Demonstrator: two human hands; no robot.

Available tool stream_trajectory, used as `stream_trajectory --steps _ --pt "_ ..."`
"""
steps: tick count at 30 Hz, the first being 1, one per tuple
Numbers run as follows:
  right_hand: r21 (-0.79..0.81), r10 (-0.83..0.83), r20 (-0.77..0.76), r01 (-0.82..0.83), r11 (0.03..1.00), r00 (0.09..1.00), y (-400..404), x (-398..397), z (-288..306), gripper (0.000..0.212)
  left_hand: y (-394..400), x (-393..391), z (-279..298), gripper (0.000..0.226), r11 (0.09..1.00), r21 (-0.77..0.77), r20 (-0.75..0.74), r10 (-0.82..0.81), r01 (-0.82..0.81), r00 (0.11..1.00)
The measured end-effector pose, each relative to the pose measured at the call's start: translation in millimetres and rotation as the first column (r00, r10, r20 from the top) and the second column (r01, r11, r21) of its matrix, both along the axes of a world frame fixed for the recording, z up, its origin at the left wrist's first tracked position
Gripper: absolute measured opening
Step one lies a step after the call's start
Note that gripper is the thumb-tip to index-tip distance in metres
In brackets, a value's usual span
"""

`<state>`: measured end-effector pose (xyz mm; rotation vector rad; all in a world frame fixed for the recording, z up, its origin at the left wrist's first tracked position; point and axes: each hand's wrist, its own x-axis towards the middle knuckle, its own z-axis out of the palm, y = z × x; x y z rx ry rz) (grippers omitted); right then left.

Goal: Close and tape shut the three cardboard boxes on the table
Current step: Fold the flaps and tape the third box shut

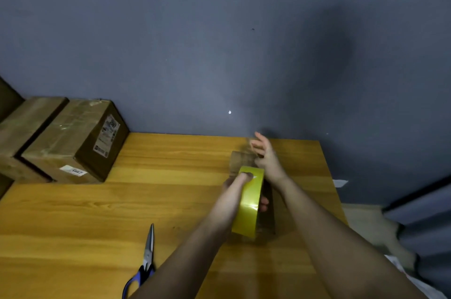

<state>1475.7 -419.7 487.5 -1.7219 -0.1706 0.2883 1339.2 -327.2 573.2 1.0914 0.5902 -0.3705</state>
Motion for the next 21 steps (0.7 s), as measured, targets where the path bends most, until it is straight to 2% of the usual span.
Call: stream_trajectory --steps 3,8,12,14,16,21 --pt "-0.056 -0.102 -0.042 0.100 0.993 0.994 1.4 14.5 1.0 0.044 1.5 -0.8 -7.1 0.041 1.000 0.029 0.015 -0.004 0.004 1.000" --pt "-0.183 -0.147 -0.101 0.127 0.975 0.984 -4.0 48.0 9.0 0.024 1.7 0.6 -14.6 0.042 0.999 0.031 0.012 -0.015 0.014 1.000" --pt "-0.400 -0.035 0.056 0.055 0.915 0.998 -0.9 59.7 -0.7 0.021 -3.0 3.9 -21.1 0.042 0.999 -0.026 -0.057 -0.046 0.044 0.997" --pt "-0.461 -0.034 0.093 0.073 0.885 0.995 2.3 61.2 -4.4 0.023 -4.1 4.2 -22.8 0.055 0.996 -0.070 -0.074 -0.060 0.055 0.995" --pt "-0.463 -0.045 0.095 0.085 0.882 0.994 4.2 61.7 -6.2 0.023 -0.9 5.6 -28.8 0.068 0.996 -0.078 -0.063 -0.051 0.046 0.997" --pt "-0.472 -0.042 0.082 0.076 0.878 0.996 3.4 67.6 -12.9 0.013 3.7 7.6 -36.7 0.058 0.986 -0.099 0.025 -0.136 0.138 0.990"
